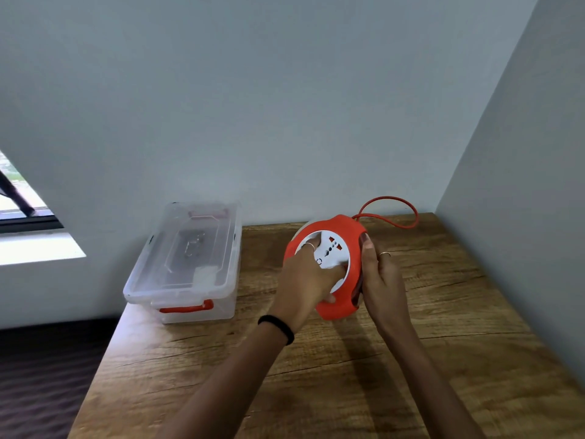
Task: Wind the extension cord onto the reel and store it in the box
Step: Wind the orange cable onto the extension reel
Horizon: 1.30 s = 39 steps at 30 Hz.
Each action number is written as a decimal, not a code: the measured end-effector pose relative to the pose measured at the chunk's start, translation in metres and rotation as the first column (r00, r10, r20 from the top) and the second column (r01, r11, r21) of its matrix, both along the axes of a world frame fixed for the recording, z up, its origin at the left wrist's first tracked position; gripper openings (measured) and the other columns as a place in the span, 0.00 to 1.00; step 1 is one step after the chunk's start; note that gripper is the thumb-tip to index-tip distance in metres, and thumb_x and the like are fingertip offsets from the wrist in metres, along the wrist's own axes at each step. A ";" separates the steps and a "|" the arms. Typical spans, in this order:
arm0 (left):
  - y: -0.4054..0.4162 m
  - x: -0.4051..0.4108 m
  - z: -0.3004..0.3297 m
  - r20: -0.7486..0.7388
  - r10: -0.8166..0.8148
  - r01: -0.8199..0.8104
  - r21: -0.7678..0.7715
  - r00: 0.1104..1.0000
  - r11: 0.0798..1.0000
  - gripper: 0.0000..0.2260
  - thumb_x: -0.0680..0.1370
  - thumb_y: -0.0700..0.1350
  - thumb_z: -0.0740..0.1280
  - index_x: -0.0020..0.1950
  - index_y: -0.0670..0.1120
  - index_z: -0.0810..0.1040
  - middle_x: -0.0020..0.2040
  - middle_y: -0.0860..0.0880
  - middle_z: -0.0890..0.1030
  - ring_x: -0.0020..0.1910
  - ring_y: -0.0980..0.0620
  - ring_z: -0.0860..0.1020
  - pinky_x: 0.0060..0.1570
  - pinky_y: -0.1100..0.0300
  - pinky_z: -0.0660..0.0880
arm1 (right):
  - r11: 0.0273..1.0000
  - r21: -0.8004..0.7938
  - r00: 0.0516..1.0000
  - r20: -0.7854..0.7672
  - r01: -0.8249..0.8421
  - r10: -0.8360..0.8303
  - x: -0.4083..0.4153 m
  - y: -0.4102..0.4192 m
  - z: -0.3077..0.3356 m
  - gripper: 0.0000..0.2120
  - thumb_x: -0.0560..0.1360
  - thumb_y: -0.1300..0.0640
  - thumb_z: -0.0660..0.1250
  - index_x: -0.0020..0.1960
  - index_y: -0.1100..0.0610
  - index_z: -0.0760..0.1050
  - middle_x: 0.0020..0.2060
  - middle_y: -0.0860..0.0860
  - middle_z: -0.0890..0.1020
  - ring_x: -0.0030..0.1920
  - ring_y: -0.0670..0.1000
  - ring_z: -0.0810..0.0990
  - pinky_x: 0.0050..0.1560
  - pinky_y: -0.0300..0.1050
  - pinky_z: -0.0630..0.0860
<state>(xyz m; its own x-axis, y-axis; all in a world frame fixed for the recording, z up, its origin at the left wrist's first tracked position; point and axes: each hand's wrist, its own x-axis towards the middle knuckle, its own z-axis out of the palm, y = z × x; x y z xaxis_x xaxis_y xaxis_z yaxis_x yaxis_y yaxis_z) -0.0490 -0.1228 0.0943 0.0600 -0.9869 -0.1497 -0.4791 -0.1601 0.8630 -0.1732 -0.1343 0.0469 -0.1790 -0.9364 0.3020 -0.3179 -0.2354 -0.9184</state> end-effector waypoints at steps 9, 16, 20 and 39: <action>0.002 0.006 0.001 0.300 -0.108 0.165 -0.172 0.948 0.971 0.31 0.78 0.50 0.66 0.77 0.53 0.56 0.74 0.48 0.67 0.71 0.48 0.67 0.68 0.55 0.66 | 0.998 0.028 0.997 0.062 0.055 -0.056 0.005 0.000 0.006 0.23 0.81 0.42 0.51 0.32 0.51 0.68 0.22 0.44 0.73 0.26 0.42 0.71 0.34 0.43 0.68; -0.014 0.038 0.015 0.680 -0.372 0.533 -0.033 0.632 0.846 0.29 0.79 0.47 0.64 0.77 0.57 0.56 0.72 0.45 0.69 0.70 0.47 0.66 0.68 0.57 0.63 | 0.991 0.110 0.965 0.259 -0.070 0.039 0.005 -0.001 0.008 0.24 0.80 0.43 0.52 0.33 0.55 0.71 0.25 0.47 0.75 0.29 0.45 0.75 0.34 0.42 0.73; -0.026 0.050 0.031 0.835 -0.441 0.662 0.128 0.330 0.739 0.27 0.79 0.47 0.63 0.76 0.62 0.58 0.64 0.46 0.72 0.65 0.47 0.70 0.56 0.57 0.70 | 0.969 0.207 0.926 0.373 -0.136 0.051 0.007 0.000 0.008 0.26 0.81 0.43 0.53 0.46 0.64 0.77 0.36 0.55 0.81 0.36 0.48 0.80 0.39 0.45 0.78; -0.012 0.059 0.041 0.768 -0.037 0.383 -0.276 0.639 0.882 0.22 0.78 0.53 0.63 0.72 0.57 0.67 0.61 0.50 0.77 0.59 0.47 0.76 0.55 0.53 0.74 | 0.960 0.259 0.892 0.451 -0.111 -0.019 0.008 -0.006 0.009 0.23 0.81 0.43 0.53 0.48 0.57 0.80 0.39 0.51 0.85 0.37 0.45 0.84 0.31 0.35 0.78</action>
